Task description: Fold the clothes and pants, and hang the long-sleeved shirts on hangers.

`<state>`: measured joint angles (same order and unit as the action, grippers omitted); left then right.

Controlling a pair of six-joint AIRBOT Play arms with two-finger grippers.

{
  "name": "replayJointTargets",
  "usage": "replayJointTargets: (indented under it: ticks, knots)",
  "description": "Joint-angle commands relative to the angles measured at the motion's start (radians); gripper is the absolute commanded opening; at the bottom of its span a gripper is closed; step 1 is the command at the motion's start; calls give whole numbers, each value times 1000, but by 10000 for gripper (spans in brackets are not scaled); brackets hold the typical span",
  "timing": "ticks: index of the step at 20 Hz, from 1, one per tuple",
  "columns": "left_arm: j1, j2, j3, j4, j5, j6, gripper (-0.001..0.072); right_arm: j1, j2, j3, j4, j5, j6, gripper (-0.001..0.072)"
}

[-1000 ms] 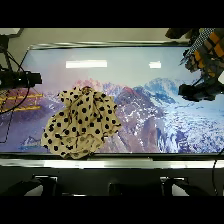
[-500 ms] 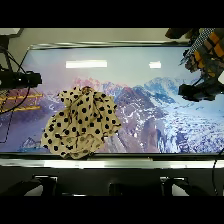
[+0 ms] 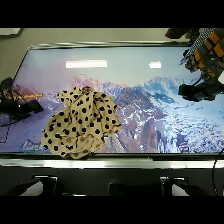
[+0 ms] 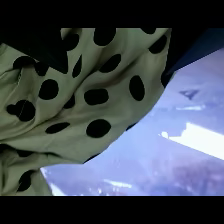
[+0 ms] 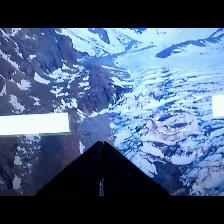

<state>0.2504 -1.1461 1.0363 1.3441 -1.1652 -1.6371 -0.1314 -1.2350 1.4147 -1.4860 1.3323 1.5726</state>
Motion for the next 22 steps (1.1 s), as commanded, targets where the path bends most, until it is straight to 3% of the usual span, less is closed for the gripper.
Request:
replayJointTargets:
  ticks: [1,5,8,12,15,17,19,21,22]
  knots:
    - [175,-7,-177,-249,50,139,709,0,1,0,1,-8,2,32]
    - [202,-24,-240,-250,98,227,709,0,0,0,1,-5,11,40]
    - [201,-80,-240,-263,127,244,709,0,0,-8,2,0,24,201]
    - [201,-132,-240,-263,183,251,709,0,0,-90,97,5,24,215]
    - [200,-142,-240,-266,218,250,709,0,0,-175,184,-5,24,396]
    - [198,-162,-240,-282,203,250,698,0,-9,-240,282,-2,14,427]
    - [183,-183,-240,-283,187,251,364,0,-36,-303,403,21,-64,427]
    - [156,-193,-240,-283,187,251,94,43,-69,-356,473,22,-106,436]
    - [141,-193,-240,-283,188,251,20,87,-88,-370,480,18,-111,495]
